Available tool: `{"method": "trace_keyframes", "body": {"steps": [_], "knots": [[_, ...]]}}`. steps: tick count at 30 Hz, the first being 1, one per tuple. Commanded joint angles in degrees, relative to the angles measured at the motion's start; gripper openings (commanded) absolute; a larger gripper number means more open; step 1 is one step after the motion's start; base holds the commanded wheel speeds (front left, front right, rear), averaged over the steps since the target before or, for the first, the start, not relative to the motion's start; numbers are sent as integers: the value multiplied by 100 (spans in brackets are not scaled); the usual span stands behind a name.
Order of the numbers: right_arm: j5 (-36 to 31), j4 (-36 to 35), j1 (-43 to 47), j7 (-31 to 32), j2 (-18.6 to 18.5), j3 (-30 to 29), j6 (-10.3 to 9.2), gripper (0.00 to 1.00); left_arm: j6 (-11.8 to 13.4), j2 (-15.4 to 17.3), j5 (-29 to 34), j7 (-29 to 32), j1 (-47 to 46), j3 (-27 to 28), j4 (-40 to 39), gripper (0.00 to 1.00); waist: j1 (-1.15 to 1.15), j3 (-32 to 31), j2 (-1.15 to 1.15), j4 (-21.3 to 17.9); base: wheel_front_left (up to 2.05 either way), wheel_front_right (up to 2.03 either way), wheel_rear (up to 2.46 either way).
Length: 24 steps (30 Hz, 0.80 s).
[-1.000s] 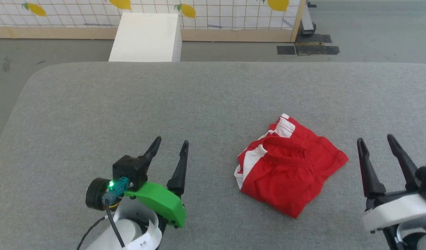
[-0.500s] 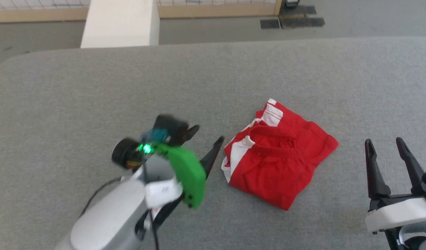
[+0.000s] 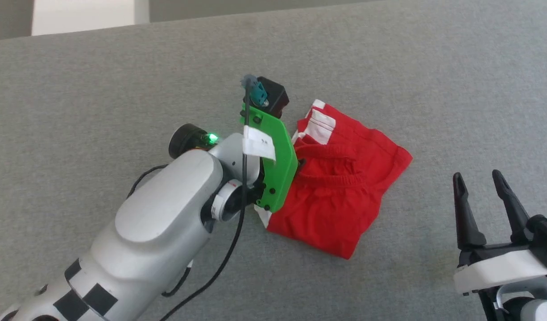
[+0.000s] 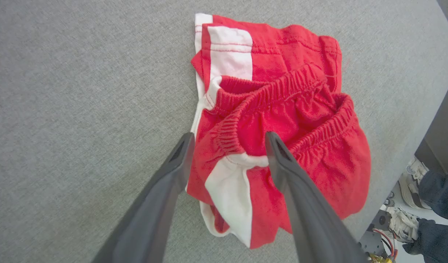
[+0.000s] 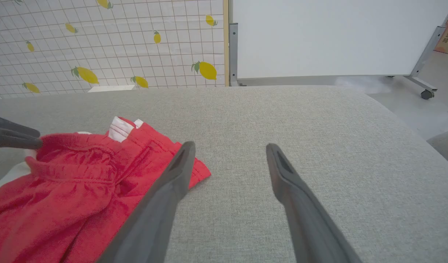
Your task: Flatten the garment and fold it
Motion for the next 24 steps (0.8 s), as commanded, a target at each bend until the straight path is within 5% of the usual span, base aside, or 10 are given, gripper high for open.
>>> {"method": "trace_keyframes", "body": {"steps": [1, 8, 9, 10, 16, 24], "knots": [[-40, 44, -100, -60, 30, 23, -8, 100, 19, -22, -88, 38, -99, 7, 72, 100, 0, 126, 0, -149, 0, 0, 0], [-20, 189, -126, -162, 57, 109, -8, 100, -16, 128, 36, 192, -115, -165, 320, 100, 0, 216, 0, -258, 0, 0, 0], [-20, 206, -126, -172, 59, 106, -8, 100, -49, 156, 34, 221, -100, -197, 320, 35, 0, 218, 0, -254, 0, 0, 0], [-22, 222, -125, -176, 60, 102, -8, 100, -80, 178, 30, 223, -89, -211, 310, 0, 0, 208, 0, -243, 0, 0, 0], [-39, 319, -103, -113, 64, 84, -8, 100, -83, 303, -27, -22, 69, -87, 153, 0, 0, -74, 0, -72, 0, 0, 0], [-30, 343, -44, 68, 65, 56, -8, 100, 225, 603, 105, -724, 51, 459, -115, 0, 0, -636, 0, 300, 0, 0, 0]]}}
